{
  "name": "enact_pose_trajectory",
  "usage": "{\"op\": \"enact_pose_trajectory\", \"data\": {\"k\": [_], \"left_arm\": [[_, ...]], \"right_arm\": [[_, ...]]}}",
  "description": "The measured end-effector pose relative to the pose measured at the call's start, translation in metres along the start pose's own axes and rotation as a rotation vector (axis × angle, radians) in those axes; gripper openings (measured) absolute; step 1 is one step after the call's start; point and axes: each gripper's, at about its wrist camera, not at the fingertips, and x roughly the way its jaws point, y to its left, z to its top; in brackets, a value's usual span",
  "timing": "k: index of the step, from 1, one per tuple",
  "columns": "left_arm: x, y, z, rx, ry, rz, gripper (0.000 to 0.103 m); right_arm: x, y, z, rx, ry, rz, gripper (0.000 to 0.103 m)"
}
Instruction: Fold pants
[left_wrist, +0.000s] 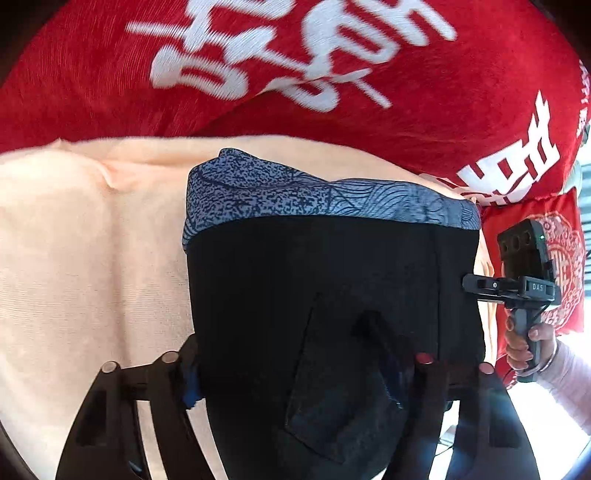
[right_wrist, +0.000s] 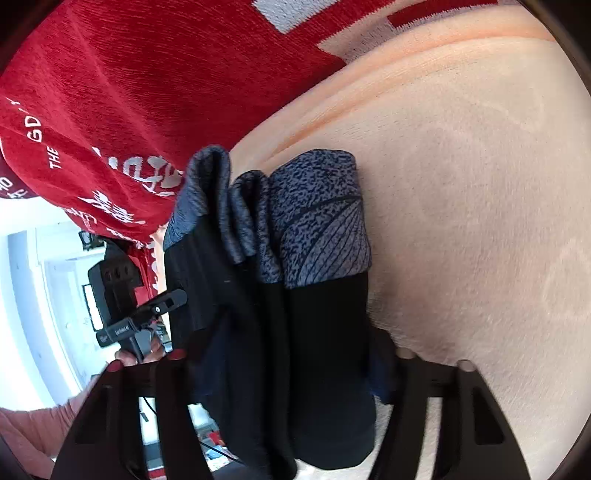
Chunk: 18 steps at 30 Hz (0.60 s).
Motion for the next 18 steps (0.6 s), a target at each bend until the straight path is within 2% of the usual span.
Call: {"op": "enact_pose_trajectory", "data": {"k": [1, 4, 11, 18], "left_arm": [[-0.003, -0.004, 0.0, 0.007, -0.004, 0.005, 0.065], [-0.015, -0.015, -0.004, 0.022, -0.017, 0.007, 0.065], [-0.035, -0.037, -0.02, 0.038, -0.024, 0.023, 0.064], [-0.06, -0.053, -0.051, 0.026, -0.044, 0.032, 0.064]], "right_arm": [[-0.002, 0.003, -0.002, -0.002, -0.008, 0.005, 0.051], [-0.01, 0.009, -0.006, 0.001, -0.025, 0.038, 0.044], [-0.025, 0.024, -0.025, -0.01, -0.028, 0.102, 0.044], [-0.04, 0.031, -0.053, -0.017, -0.019, 0.137, 0.044]]}}
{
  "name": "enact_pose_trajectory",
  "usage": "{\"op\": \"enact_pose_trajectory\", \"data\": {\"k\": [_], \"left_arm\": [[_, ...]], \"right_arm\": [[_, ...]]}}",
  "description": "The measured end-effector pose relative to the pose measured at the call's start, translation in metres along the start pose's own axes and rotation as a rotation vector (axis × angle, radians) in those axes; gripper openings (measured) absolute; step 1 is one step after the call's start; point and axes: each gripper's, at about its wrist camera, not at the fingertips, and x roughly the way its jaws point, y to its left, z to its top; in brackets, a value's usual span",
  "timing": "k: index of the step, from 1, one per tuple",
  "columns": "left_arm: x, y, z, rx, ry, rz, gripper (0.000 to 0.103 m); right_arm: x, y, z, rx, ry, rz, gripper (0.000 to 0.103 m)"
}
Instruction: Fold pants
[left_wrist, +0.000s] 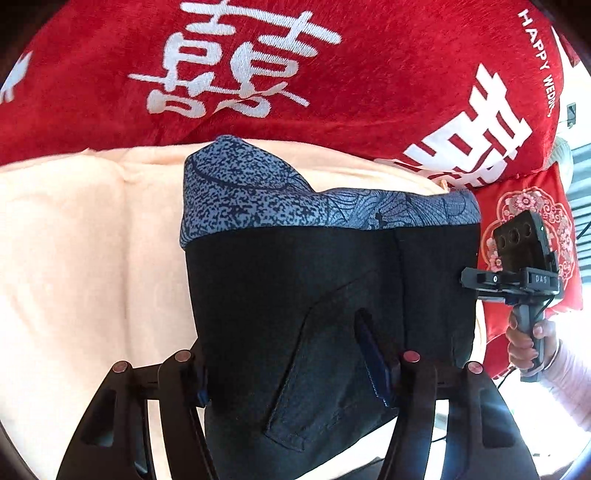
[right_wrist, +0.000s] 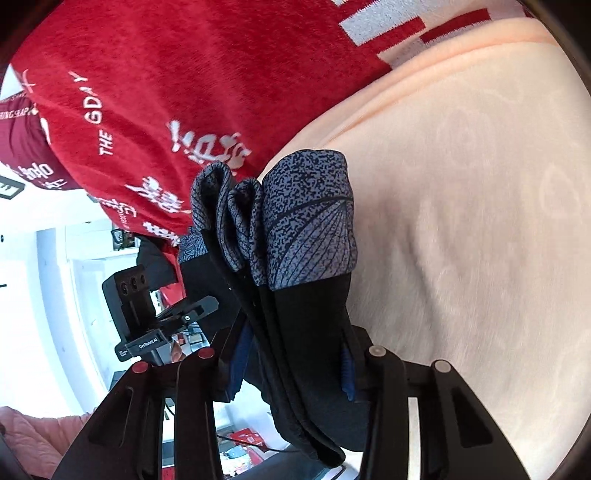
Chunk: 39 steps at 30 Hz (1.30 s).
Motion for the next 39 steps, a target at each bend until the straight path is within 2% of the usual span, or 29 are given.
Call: {"op": "enact_pose_trajectory", "data": {"k": [10, 15, 17, 21, 25, 26, 27, 29, 30, 32, 34, 39], "left_arm": [[-0.025, 0.0, -0.057, -0.033, 0.007, 0.031, 0.065], [-0.004, 0.033, -0.084, -0.092, 0.047, 0.054, 0.065], [-0.002, 0.044, -0.091, -0.089, 0.015, 0.083, 0.065], [-0.005, 0.05, -0.094, -0.103, 0.01, 0.132, 0.07], [-0.013, 0.044, -0.098, -0.052, -0.01, 0.226, 0.071], [-0.014, 0.044, -0.099, -0.047, -0.009, 0.244, 0.075], [-0.016, 0.044, -0.1, -0.047, -0.011, 0.264, 0.084], [-0.019, 0.044, -0.105, -0.043, -0.019, 0.277, 0.085], [-0.02, 0.044, -0.106, -0.041, -0.015, 0.28, 0.085], [-0.018, 0.042, -0.111, -0.031, -0.002, 0.306, 0.085], [-0.017, 0.041, -0.118, -0.018, 0.018, 0.335, 0.1], [-0.019, 0.041, -0.13, -0.018, 0.018, 0.414, 0.1]], "right_arm": [[-0.002, -0.001, -0.061, 0.06, 0.023, 0.042, 0.044], [0.022, -0.017, -0.087, 0.087, 0.04, -0.031, 0.044], [0.028, -0.024, -0.093, 0.093, 0.031, -0.071, 0.046], [0.027, -0.03, -0.095, 0.13, -0.016, -0.084, 0.049], [0.024, -0.014, -0.1, 0.093, -0.048, -0.187, 0.056], [0.021, -0.011, -0.102, 0.092, -0.065, -0.217, 0.057], [0.018, -0.009, -0.105, 0.091, -0.079, -0.239, 0.06], [0.008, -0.005, -0.112, 0.078, -0.122, -0.301, 0.07], [0.003, -0.002, -0.116, 0.07, -0.144, -0.338, 0.081], [-0.008, 0.001, -0.124, 0.052, -0.182, -0.42, 0.083], [-0.016, 0.002, -0.134, 0.038, -0.21, -0.501, 0.083], [-0.027, -0.006, -0.156, 0.067, -0.228, -0.669, 0.083]]}}
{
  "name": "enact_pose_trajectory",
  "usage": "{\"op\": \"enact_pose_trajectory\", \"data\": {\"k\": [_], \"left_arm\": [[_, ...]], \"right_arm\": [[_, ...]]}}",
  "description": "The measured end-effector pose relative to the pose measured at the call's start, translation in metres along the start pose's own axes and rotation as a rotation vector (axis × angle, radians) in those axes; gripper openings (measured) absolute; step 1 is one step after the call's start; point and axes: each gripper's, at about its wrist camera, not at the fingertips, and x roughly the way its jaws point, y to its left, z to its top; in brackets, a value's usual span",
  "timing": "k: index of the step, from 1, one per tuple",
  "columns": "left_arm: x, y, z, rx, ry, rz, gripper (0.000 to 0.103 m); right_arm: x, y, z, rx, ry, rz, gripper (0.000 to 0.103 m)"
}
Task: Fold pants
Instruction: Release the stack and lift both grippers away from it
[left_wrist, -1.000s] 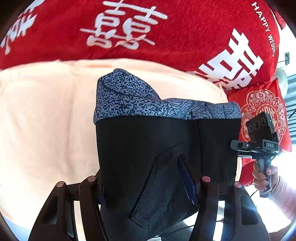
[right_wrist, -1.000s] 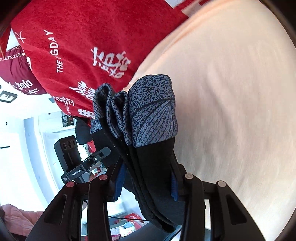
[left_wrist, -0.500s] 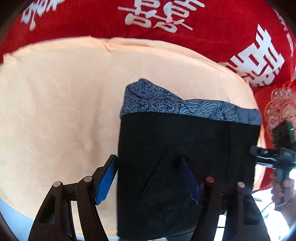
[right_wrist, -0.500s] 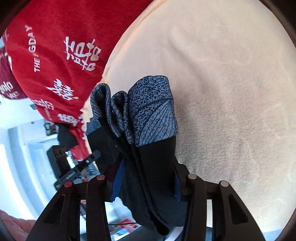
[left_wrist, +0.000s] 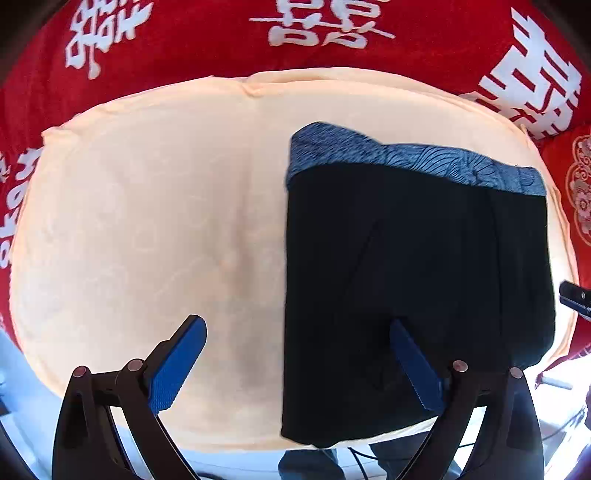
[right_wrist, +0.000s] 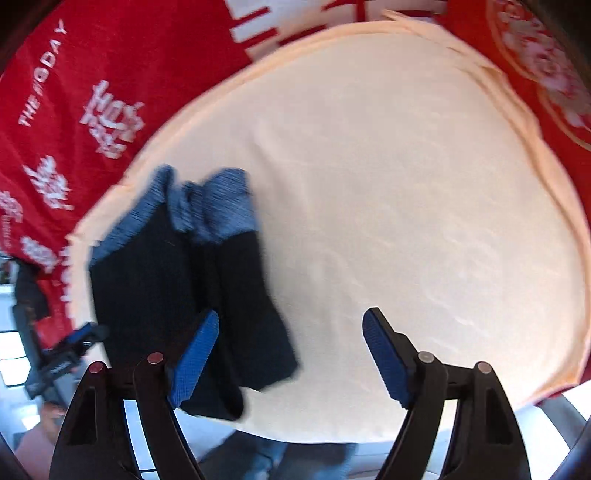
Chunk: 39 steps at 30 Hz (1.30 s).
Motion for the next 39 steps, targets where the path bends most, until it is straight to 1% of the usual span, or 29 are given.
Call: {"op": "enact_pose_trajectory", "data": {"k": [4, 6, 9, 11, 12, 18, 23, 26, 30, 32, 33, 35, 37, 39], "left_arm": [[-0.007, -0.001, -0.009, 0.003, 0.004, 0.048, 0.1], [-0.015, -0.005, -0.015, 0.031, 0.0, 0.083, 0.1], [-0.029, -0.008, -0.023, 0.057, -0.011, 0.096, 0.1], [-0.042, -0.009, -0.028, 0.07, -0.015, 0.098, 0.1], [-0.047, -0.01, -0.03, 0.075, -0.017, 0.105, 0.1], [-0.081, -0.006, -0.043, 0.076, -0.033, 0.106, 0.1], [-0.104, -0.009, -0.049, 0.093, -0.057, 0.109, 0.1], [-0.114, -0.011, -0.052, 0.108, -0.06, 0.102, 0.1], [-0.124, -0.013, -0.055, 0.113, -0.038, 0.095, 0.1], [-0.129, -0.015, -0.058, 0.119, -0.046, 0.096, 0.1], [-0.132, -0.017, -0.059, 0.121, -0.048, 0.091, 0.1], [-0.136, -0.02, -0.06, 0.123, -0.046, 0.074, 0.1], [-0.139, -0.023, -0.061, 0.125, -0.048, 0.076, 0.1], [-0.142, -0.026, -0.06, 0.124, -0.051, 0.085, 0.1]], "right_arm": [[-0.006, 0.002, -0.016, -0.001, -0.005, -0.089, 0.088], [-0.013, 0.009, -0.023, -0.023, -0.013, -0.109, 0.088], [-0.024, 0.022, -0.034, -0.064, -0.027, -0.133, 0.089], [-0.03, 0.03, -0.041, -0.068, -0.029, -0.136, 0.1], [-0.036, 0.033, -0.045, -0.062, -0.039, -0.135, 0.103], [-0.067, 0.054, -0.066, -0.047, -0.047, -0.135, 0.103], [-0.085, 0.086, -0.079, -0.042, -0.045, -0.111, 0.103], [-0.095, 0.109, -0.083, -0.052, -0.053, -0.093, 0.103], [-0.107, 0.135, -0.09, -0.075, -0.063, -0.08, 0.103], [-0.115, 0.148, -0.093, -0.085, -0.08, -0.103, 0.103], [-0.118, 0.151, -0.093, -0.088, -0.087, -0.11, 0.103], [-0.124, 0.158, -0.094, -0.085, -0.1, -0.096, 0.103], [-0.127, 0.162, -0.094, -0.078, -0.105, -0.093, 0.103], [-0.13, 0.167, -0.094, -0.083, -0.115, -0.112, 0.103]]}}
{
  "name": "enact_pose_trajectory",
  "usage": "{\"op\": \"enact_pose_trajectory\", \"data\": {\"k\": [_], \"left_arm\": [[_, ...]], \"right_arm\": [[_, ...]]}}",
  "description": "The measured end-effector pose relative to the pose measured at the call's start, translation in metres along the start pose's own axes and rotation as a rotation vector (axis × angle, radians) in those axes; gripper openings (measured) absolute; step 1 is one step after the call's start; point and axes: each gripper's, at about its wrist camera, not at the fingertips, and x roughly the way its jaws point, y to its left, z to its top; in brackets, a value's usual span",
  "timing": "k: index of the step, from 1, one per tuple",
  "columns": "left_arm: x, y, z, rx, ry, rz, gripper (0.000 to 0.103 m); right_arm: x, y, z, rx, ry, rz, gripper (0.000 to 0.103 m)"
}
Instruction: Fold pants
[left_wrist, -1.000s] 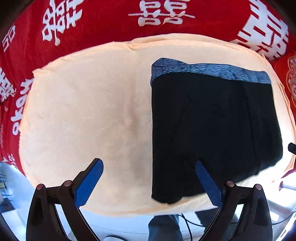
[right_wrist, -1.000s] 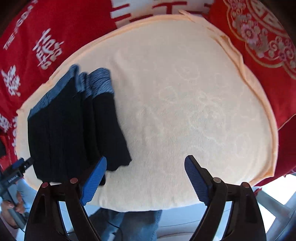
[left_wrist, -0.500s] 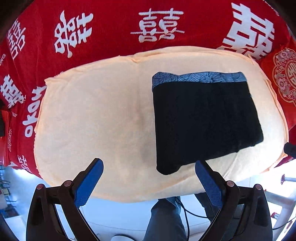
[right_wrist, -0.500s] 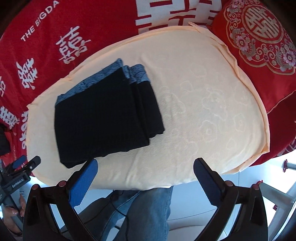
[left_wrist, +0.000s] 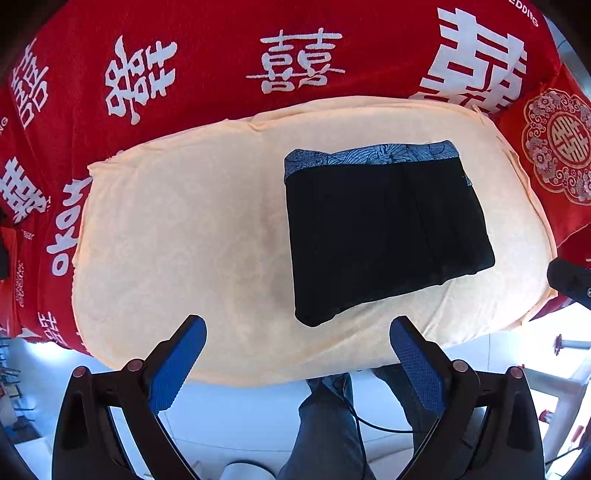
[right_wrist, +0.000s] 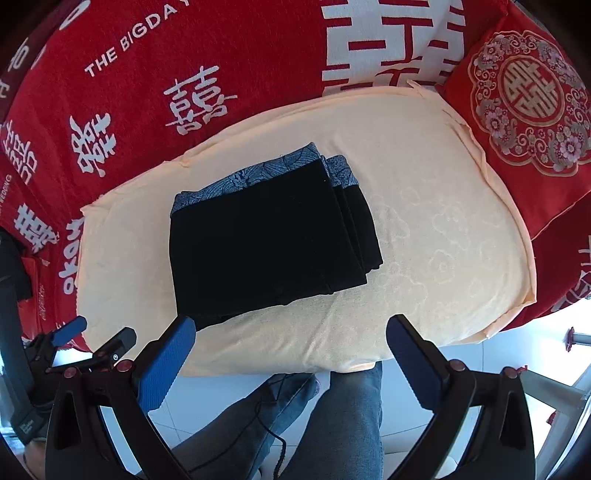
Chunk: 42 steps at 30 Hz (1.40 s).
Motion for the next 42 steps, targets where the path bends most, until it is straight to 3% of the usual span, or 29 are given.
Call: {"op": "enact_pose_trajectory", "data": {"k": [8, 19, 28, 42], "left_arm": [[-0.007, -0.011, 0.005, -0.028, 0.003, 0.055, 0.1], [-0.004, -0.027, 0.01, -0.087, 0.016, 0.086, 0.1], [0.002, -0.04, 0.012, -0.081, 0.031, 0.097, 0.1], [0.002, -0.043, 0.019, -0.079, 0.041, 0.092, 0.1]], "right_arm": [[-0.001, 0.011, 0.011, -0.044, 0.024, 0.015, 0.103], [0.013, 0.019, 0.025, -0.161, 0.075, -0.046, 0.103], [0.026, 0.014, 0.025, -0.183, 0.121, -0.053, 0.103], [0.025, 0.022, 0.027, -0.204, 0.119, -0.051, 0.103]]}}
